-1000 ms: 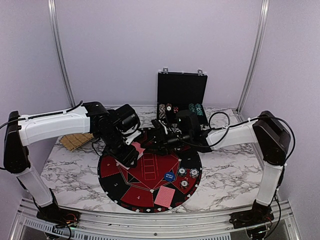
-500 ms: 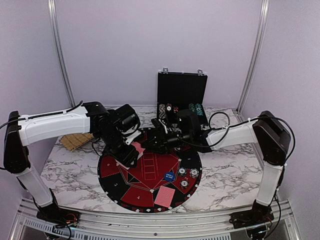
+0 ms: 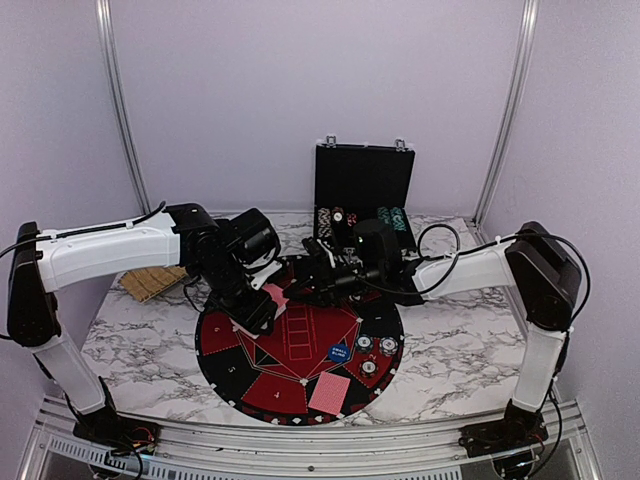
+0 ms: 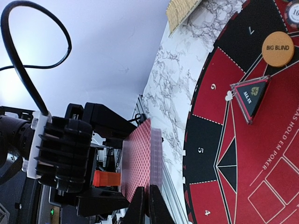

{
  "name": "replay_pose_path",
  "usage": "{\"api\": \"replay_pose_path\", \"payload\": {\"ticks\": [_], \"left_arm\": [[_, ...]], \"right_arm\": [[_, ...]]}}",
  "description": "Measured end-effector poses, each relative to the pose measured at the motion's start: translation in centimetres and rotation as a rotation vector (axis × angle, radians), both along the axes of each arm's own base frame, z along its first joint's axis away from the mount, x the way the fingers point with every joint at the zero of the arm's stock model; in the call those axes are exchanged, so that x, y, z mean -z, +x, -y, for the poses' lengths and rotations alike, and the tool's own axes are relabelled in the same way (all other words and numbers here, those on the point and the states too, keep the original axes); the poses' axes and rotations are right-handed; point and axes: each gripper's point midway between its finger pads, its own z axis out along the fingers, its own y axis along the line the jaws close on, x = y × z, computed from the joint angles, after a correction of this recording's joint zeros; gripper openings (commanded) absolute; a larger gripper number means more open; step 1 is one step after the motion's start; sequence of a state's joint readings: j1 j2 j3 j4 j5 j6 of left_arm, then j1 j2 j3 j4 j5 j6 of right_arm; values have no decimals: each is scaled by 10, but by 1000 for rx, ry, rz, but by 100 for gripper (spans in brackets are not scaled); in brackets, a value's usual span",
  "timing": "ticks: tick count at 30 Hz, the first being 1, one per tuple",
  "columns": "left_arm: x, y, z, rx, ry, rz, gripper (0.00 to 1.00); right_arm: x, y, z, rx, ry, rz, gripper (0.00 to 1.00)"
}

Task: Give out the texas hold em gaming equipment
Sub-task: Pick up the poker card from the face-down deck piles.

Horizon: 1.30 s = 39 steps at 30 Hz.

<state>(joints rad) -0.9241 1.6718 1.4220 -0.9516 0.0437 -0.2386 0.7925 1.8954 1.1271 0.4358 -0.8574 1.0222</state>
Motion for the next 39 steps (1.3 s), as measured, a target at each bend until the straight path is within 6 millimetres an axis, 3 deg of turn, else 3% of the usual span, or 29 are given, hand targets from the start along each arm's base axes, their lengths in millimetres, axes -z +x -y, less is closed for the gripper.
{"api": "replay_pose_path", "payload": {"ticks": [12,39], "left_arm": [[0,0,0,0,0,0,42],[8,1,-8,-16,20,-16,41]], "right_arm": [[-8,7,5,15,13,11,0],[-20,32,37,96,24,22,0]]}}
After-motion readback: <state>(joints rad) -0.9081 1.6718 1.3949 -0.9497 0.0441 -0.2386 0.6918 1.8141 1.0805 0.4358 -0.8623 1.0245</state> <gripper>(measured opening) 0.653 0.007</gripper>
